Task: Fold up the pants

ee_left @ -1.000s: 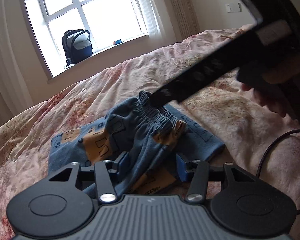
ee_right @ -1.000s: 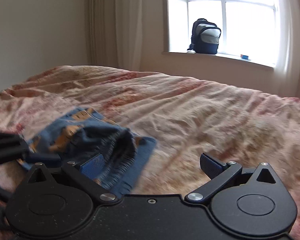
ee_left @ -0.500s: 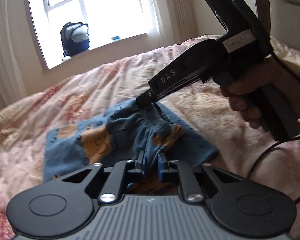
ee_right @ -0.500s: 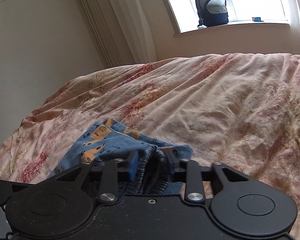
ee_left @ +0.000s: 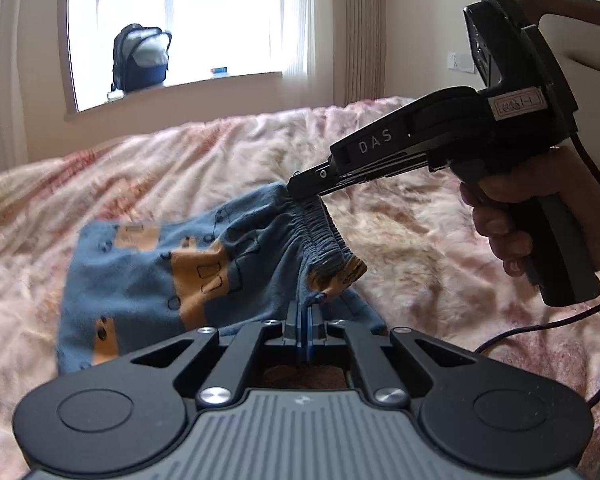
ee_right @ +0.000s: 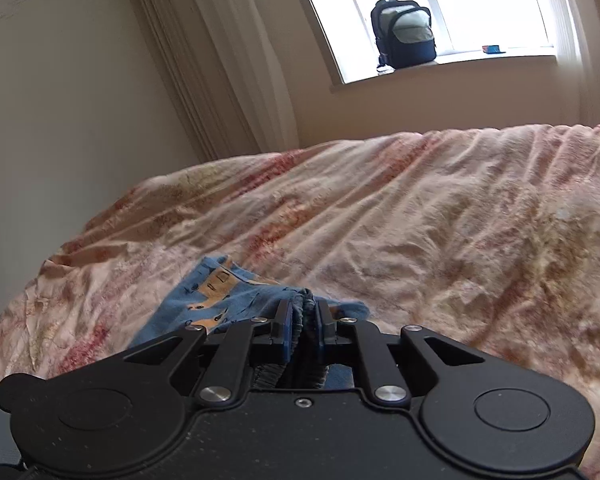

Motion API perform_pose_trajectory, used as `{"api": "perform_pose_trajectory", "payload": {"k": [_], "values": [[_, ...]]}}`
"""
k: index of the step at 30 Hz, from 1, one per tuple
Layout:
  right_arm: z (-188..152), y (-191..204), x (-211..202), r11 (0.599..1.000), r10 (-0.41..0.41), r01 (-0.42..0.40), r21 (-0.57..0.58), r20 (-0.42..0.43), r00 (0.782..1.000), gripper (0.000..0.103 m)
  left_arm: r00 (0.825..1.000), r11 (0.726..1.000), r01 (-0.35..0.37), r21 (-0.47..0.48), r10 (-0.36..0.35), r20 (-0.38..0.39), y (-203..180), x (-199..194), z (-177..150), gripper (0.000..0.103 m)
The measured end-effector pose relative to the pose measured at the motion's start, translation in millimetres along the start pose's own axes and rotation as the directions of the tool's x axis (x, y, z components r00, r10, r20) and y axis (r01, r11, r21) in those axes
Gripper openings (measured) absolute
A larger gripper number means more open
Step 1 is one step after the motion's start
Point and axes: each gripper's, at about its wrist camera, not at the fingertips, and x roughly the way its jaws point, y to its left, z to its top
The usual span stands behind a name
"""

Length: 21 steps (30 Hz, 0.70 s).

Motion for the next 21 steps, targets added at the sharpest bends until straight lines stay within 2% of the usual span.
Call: {"api": "perform_pose_trajectory", "payload": {"k": [5,10,13,14,16,17,18,19,20,21], "values": [[-14,-9,13,0.999,-0.039,0.040,0.017,-0.051,0.998,0.012,0.999,0.996,0.015,-0.093,-0.019,-0.045,10,16,-5,0.002],[-18,-8,9,0.998,-0.062,0.062,-0.007,-0.026,0.998,0.026,0.998,0.995,0.028,-0.100,-0.033,-0.053,15,14,-3,0.007],[-17,-4,2,0.996,-0.077,0.077,-0.037,0.001,0.997,0.034,0.996,0.989,0.050,-0.138,-0.059,-0.063,23,13,1,0.009],[-17,-3,0,0.995,-0.086,0.086,-0.047,0.006,0.996,0.036,0.995,0.986,0.058,-0.154,-0.069,-0.069,26,11,2,0.017],[-17,0,-3,0.992,-0.104,0.105,-0.070,0.021,0.994,0.046,0.993,0.980,0.076,-0.185,-0.090,-0.070,32,5,3,0.045],[-17,2,-5,0.990,-0.112,0.115,-0.082,0.029,0.993,0.050,0.993,0.976,0.082,-0.200,-0.097,-0.064,35,0,3,0.069],[-18,4,-7,0.988,-0.122,0.125,-0.094,0.037,0.992,0.058,0.994,0.974,0.085,-0.211,-0.098,-0.054,39,-6,3,0.080],[-19,6,-9,0.985,-0.133,0.137,-0.106,0.045,0.990,0.068,0.995,0.973,0.086,-0.216,-0.096,-0.039,44,-13,3,0.082],[-21,9,-11,0.981,-0.146,0.151,-0.119,0.054,0.988,0.073,0.996,0.973,0.083,-0.214,-0.090,-0.022,49,-20,3,0.086],[-23,12,-13,0.977,-0.159,0.166,-0.135,0.062,0.985,0.080,0.998,0.975,0.064,-0.213,-0.066,-0.004,55,-26,3,0.095]]}}
